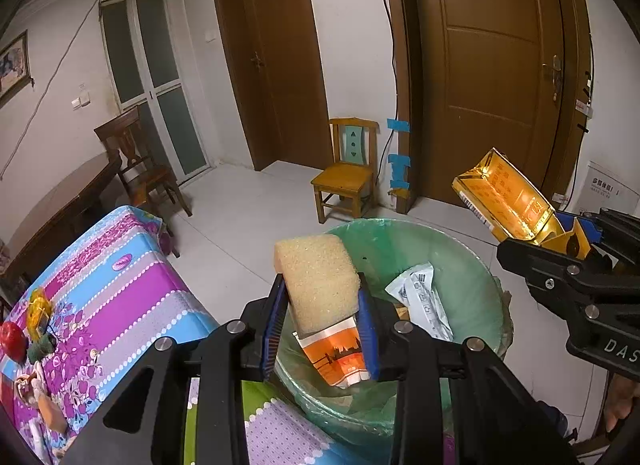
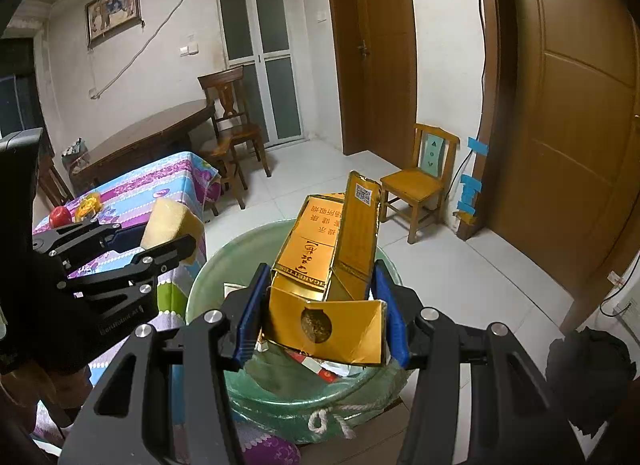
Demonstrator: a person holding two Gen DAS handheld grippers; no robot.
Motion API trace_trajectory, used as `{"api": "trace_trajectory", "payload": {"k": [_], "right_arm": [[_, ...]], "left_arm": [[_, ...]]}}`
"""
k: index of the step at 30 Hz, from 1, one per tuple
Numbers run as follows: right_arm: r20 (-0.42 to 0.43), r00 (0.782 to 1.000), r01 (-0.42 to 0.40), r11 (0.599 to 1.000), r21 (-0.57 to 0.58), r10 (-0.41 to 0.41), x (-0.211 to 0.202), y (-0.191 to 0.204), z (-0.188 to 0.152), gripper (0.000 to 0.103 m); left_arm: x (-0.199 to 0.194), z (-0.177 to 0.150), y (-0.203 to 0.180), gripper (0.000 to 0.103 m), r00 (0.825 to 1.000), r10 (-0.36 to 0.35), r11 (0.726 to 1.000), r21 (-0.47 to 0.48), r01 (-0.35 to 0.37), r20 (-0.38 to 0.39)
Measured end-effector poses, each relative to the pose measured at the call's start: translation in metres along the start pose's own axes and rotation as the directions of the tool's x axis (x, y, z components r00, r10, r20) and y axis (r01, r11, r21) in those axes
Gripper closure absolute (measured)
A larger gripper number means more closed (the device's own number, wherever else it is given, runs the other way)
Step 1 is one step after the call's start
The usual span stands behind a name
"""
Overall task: Collect trash
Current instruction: 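Open both tools to drop the sponge and gold box into the bin, then move both open tools back over the table toward the remaining items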
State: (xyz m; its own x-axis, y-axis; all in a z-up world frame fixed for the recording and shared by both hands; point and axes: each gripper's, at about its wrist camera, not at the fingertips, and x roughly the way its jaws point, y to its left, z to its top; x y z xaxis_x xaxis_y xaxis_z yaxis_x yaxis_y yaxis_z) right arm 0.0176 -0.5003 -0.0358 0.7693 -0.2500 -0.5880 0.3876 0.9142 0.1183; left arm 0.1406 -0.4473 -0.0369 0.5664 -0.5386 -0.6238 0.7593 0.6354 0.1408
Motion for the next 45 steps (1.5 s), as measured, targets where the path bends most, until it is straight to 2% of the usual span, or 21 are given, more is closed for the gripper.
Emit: {"api": "trace_trajectory", "payload": {"k": [6, 10, 11, 12, 13, 14, 15, 26, 34, 39, 45], "right_arm": [[-0.018, 1.0, 0.008, 1.0, -0.003, -0.008, 0.009, -0.003, 0.005, 0.054], [-0.034, 0.999, 0.015, 1.0, -0.023, -0.016, 0.018, 0.001, 0.011, 0.052], [-0.049, 0.999, 0.017, 0.999, -0.043, -0.019, 0.024, 0.004, 0.012, 0.051], [-0.059, 0.998, 0.027, 0.998, -0.061, -0.03, 0.028, 0.006, 0.014, 0.047], [-0.059, 0.996, 0.056, 0.996, -0.077, -0.06, 0.033, 0.007, 0.014, 0.035], [-0.051, 0.996, 0.063, 0.995, -0.079, -0.067, 0.033, 0.007, 0.014, 0.032], [-0.05, 0.996, 0.063, 0.995, -0.077, -0.067, 0.034, 0.006, 0.014, 0.032], [-0.036, 0.998, 0.059, 0.997, -0.047, -0.061, 0.025, 0.001, 0.008, 0.032], [0.004, 0.999, 0.048, 0.999, -0.022, -0.048, 0.014, 0.005, 0.005, 0.032], [0.083, 0.996, 0.027, 1.0, 0.003, -0.027, 0.003, 0.016, 0.0, 0.032], [0.207, 0.978, -0.026, 0.999, 0.027, 0.019, -0.013, 0.042, -0.01, 0.031]], "left_arm": [[0.013, 0.002, 0.014, 0.068, 0.999, -0.037, 0.999, -0.02, 0.036, -0.028], [0.025, 0.007, 0.023, 0.068, 0.994, -0.101, 0.995, -0.022, 0.1, -0.044], [0.03, 0.008, 0.024, 0.068, 0.989, -0.136, 0.991, -0.01, 0.135, -0.059], [0.034, 0.009, 0.023, 0.066, 0.988, -0.14, 0.99, -0.004, 0.14, -0.072], [0.039, 0.009, 0.025, 0.058, 0.989, -0.12, 0.993, -0.004, 0.12, -0.083], [0.043, 0.01, 0.028, 0.052, 0.99, -0.109, 0.994, -0.013, 0.109, -0.087], [0.044, 0.01, 0.031, 0.041, 0.99, -0.112, 0.994, -0.024, 0.111, -0.084], [0.036, 0.001, 0.036, 0.041, 0.99, -0.121, 0.991, -0.063, 0.117, -0.068], [0.027, -0.018, 0.039, 0.041, 0.995, -0.074, 0.994, -0.081, 0.068, -0.072], [0.01, -0.036, 0.049, 0.04, 0.998, -0.022, 0.994, -0.107, 0.016, -0.052], [-0.025, -0.063, 0.068, 0.036, 0.997, 0.081, 0.987, -0.14, -0.08, 0.004]]}}
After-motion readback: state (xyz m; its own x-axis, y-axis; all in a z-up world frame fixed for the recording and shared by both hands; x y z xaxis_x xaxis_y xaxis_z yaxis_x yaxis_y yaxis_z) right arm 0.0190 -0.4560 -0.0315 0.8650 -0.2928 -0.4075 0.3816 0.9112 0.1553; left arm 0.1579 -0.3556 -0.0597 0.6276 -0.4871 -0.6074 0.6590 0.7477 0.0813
